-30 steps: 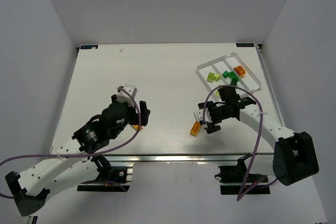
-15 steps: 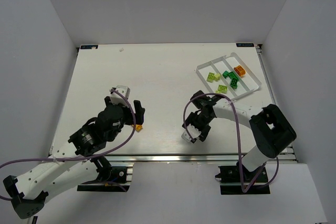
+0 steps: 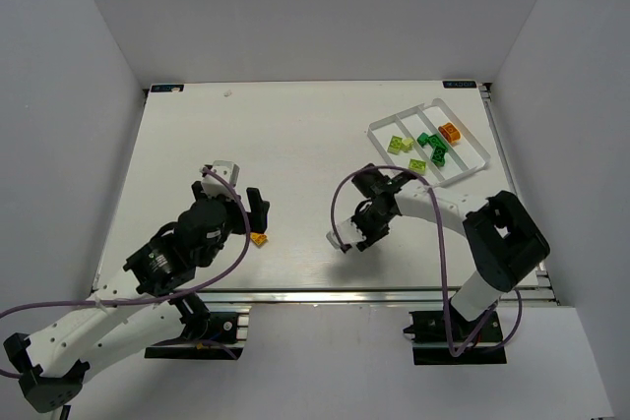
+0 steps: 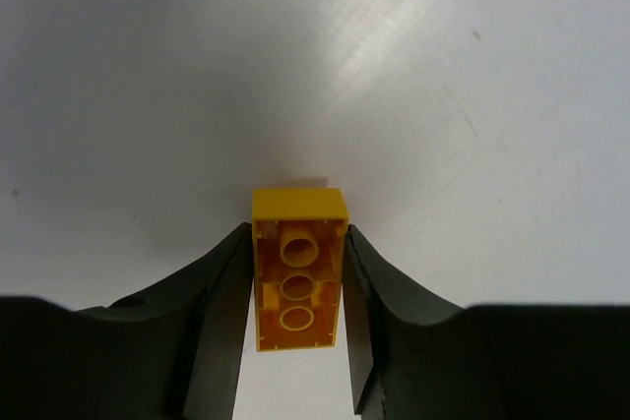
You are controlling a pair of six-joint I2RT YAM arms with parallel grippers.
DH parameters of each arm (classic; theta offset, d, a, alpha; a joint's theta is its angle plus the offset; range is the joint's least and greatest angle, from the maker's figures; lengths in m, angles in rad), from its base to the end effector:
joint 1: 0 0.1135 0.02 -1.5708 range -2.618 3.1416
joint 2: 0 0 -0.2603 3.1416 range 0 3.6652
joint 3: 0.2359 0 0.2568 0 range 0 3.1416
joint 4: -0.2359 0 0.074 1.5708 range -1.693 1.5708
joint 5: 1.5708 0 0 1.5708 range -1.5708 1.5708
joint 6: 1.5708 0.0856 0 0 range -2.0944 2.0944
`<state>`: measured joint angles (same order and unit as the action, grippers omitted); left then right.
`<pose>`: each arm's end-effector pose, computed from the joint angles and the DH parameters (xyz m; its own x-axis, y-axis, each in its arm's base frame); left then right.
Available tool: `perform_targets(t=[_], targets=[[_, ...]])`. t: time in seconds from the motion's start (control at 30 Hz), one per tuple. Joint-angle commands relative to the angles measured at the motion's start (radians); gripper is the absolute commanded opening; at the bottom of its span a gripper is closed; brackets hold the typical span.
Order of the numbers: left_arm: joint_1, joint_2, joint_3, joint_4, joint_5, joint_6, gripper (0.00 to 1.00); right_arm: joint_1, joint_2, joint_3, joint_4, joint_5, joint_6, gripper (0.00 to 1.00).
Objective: Sort the legos into containers by color
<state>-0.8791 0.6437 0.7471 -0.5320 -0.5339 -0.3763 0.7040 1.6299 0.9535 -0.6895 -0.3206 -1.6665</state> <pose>0.1536 -0.1172 0.2938 -0.3817 -0.0351 -0.9236 0.2446 0.9598 -0.1375 0.2106 0.2143 0.1119 0.7314 -0.6183 -0.2877 -0.6795 -0.6960 -0.2320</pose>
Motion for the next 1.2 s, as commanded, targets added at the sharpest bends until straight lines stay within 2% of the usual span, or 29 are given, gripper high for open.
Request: perform_targets(t=[0.0, 0.1, 0.2, 0.4, 0.53, 0.57, 0.7, 0.83, 0.93, 0.97, 1.03, 1.17], targets=[[-0.001, -0.009, -0.006, -0.013, -0.003, -0.012, 0.97, -0.047, -0.085, 0.020, 0.228, 0.031, 0.457, 0.00], [-0.001, -0.007, -0.003, -0.017, 0.003, -0.015, 0.97, -0.153, -0.137, 0.074, 0.341, 0.109, 0.718, 0.00], [-0.001, -0.016, -0.002, -0.019, 0.005, -0.016, 0.97, -0.357, -0.150, 0.120, 0.387, 0.146, 0.850, 0.00], [-0.001, -0.053, -0.006, -0.016, 0.017, -0.012, 0.97, -0.622, -0.015, 0.283, 0.397, 0.207, 0.967, 0.00], [-0.001, -0.065, -0.011, -0.008, 0.023, -0.009, 0.97, -0.689, 0.109, 0.392, 0.375, 0.229, 1.030, 0.00], [-0.001, -0.064, -0.011, -0.008, 0.026, -0.009, 0.97, -0.737, 0.131, 0.413, 0.364, 0.235, 1.034, 0.00], [-0.001, -0.059, -0.011, -0.005, 0.032, -0.009, 0.97, -0.782, 0.243, 0.546, 0.335, 0.258, 1.041, 0.00], [-0.001, -0.058, -0.011, -0.005, 0.034, -0.007, 0.97, -0.819, 0.338, 0.667, 0.289, 0.265, 1.048, 0.17], [-0.001, -0.056, -0.012, -0.006, 0.029, -0.007, 0.97, -0.831, 0.390, 0.729, 0.272, 0.268, 1.041, 0.33], [-0.001, -0.055, -0.012, -0.006, 0.028, -0.009, 0.97, -0.831, 0.401, 0.743, 0.266, 0.268, 1.039, 0.44], [-0.001, -0.050, -0.012, -0.008, 0.025, -0.009, 0.97, -0.830, 0.426, 0.764, 0.252, 0.264, 1.036, 0.54], [-0.001, -0.038, -0.012, -0.011, 0.017, -0.012, 0.97, -0.836, 0.400, 0.753, 0.258, 0.217, 1.050, 0.59]])
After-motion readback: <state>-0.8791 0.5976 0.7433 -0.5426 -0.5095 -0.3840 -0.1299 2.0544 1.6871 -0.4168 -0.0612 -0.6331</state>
